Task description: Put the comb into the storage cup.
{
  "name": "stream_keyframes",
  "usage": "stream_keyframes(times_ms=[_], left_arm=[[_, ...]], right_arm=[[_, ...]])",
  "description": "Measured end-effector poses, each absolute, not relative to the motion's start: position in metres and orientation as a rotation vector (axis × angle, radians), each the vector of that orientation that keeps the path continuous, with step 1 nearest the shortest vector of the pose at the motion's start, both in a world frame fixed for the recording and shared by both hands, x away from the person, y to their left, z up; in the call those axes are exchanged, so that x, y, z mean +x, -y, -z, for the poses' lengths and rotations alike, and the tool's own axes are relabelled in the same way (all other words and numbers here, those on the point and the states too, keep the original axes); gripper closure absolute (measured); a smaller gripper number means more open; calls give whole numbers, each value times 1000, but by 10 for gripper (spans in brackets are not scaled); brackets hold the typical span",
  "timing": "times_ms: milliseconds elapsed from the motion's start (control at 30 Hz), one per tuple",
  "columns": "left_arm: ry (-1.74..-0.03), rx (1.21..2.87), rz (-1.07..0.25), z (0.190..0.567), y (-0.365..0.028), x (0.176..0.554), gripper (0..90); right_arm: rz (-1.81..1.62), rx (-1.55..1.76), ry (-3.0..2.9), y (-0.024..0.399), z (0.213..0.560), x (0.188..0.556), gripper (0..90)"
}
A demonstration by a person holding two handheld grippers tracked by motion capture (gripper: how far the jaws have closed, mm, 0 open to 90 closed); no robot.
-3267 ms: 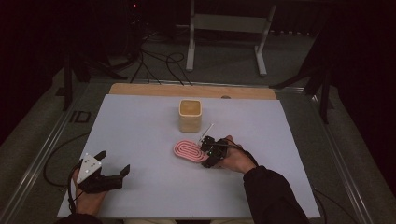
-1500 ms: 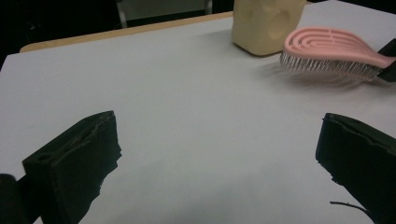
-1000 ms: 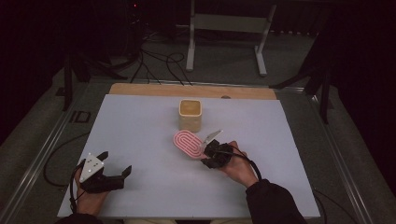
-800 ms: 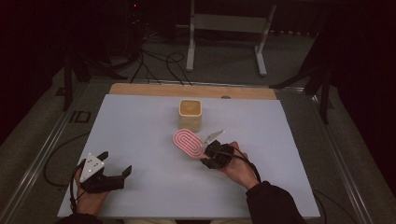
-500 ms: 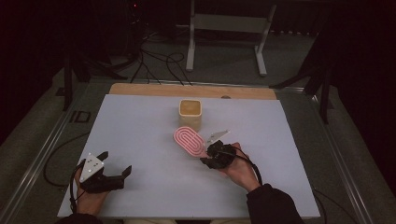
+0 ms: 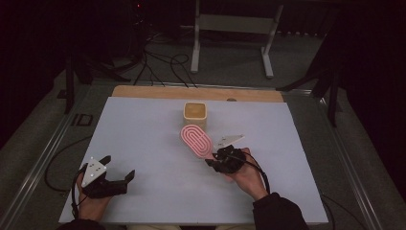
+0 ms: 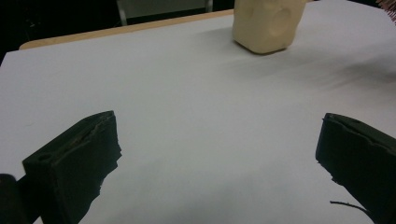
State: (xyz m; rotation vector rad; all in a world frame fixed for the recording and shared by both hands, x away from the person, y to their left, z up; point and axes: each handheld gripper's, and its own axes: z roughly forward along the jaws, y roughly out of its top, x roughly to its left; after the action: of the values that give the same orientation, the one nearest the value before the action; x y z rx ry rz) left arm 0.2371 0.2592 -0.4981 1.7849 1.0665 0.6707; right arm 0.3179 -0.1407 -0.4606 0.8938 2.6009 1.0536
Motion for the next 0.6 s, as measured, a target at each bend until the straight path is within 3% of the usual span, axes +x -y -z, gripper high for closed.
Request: stream_keyframes(times_ms=[600], left_arm=[[-1073, 1785, -670, 498, -259, 237, 1]], right_arm=[[-1129, 877, -2489, 154, 461, 300, 697]])
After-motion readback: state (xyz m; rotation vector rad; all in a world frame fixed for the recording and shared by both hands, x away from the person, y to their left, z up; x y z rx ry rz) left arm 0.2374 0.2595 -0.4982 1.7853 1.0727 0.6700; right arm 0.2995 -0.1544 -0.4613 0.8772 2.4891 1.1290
